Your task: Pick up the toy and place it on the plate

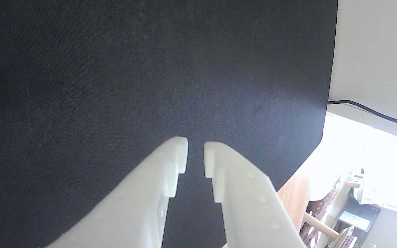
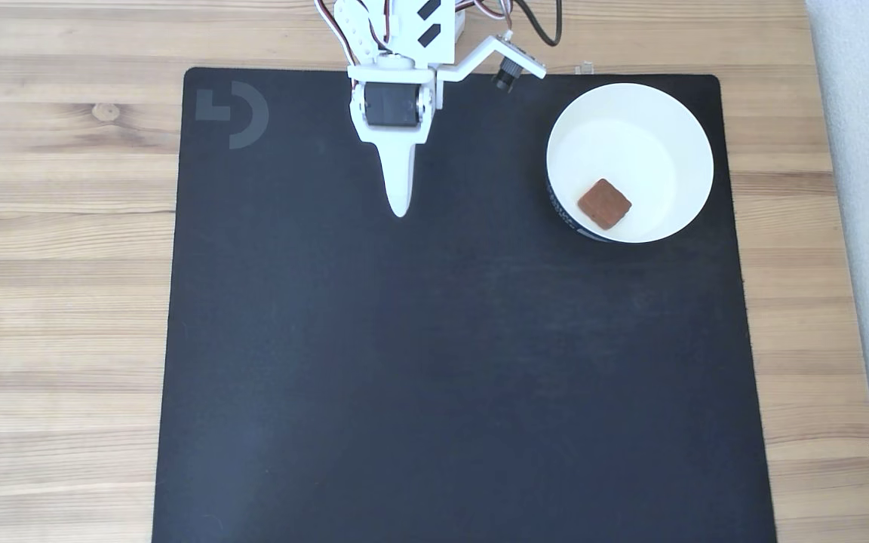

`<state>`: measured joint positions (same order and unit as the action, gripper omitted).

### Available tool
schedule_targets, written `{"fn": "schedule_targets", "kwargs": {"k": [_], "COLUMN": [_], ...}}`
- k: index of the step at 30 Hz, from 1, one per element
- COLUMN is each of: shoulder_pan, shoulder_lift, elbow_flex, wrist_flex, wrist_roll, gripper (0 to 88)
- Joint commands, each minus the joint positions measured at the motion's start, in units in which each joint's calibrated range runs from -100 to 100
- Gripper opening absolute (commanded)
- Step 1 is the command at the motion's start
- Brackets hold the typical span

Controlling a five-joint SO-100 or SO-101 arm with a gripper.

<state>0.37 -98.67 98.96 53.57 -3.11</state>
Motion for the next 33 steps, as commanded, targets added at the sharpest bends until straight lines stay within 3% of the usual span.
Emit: {"fn": "schedule_targets", "kwargs": {"k": [1, 33], "shoulder_pan": [0.4, 0.5], "shoulder_lift": [-0.8, -0.7], "elbow_flex": [0.6, 0.4], "wrist_flex": [0.2, 0.1], "wrist_roll": [0.2, 0.1], "gripper": [2.3, 2.3]}}
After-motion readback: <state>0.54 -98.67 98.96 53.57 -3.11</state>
